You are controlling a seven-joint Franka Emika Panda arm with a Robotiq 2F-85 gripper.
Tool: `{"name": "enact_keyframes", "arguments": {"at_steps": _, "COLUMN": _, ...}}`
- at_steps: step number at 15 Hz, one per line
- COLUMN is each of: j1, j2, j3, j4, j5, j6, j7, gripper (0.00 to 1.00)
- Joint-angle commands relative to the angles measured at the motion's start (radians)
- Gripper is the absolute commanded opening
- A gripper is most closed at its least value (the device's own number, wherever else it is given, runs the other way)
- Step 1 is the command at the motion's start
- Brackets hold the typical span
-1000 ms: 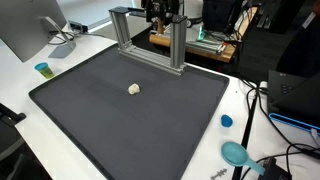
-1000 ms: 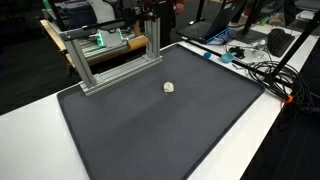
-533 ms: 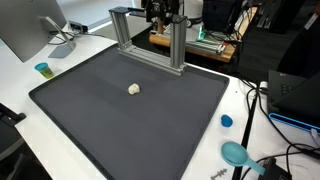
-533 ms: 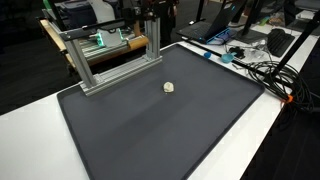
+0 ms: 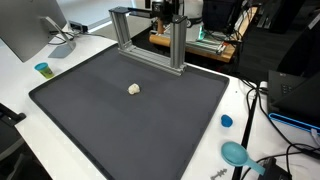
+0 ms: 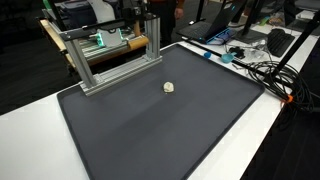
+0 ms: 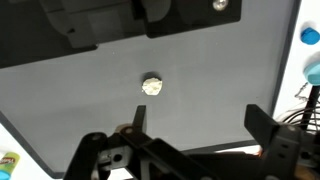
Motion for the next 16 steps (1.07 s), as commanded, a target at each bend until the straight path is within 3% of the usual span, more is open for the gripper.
{"name": "enact_keyframes", "arguments": {"at_steps": 1, "j1": -0.011, "j2": -0.174, "j3": -0.012, "j4": -0.037, "j5": -0.052, "j6": -0.161, "j7": -0.055, "gripper": 1.00}}
{"name": "enact_keyframes", "arguments": {"at_steps": 3, "j1": -0.011, "j2": -0.253, "j3": -0.020, "j4": -0.055, "j5": -0.064, "j6": -0.234, "j7": -0.082, "gripper": 1.00}}
{"name": "enact_keyframes", "arguments": {"at_steps": 4, "j1": -0.010, "j2": -0.160, "j3": -0.006, "j4": -0.012, "j5": -0.042, "j6": -0.189, "j7": -0.049, "gripper": 1.00}}
{"name": "enact_keyframes", "arguments": {"at_steps": 16, "j1": -0.010, "j2": -0.162, "j3": -0.006, "j4": -0.014, "j5": -0.043, "j6": -0.200, "j7": -0.052, "gripper": 1.00}}
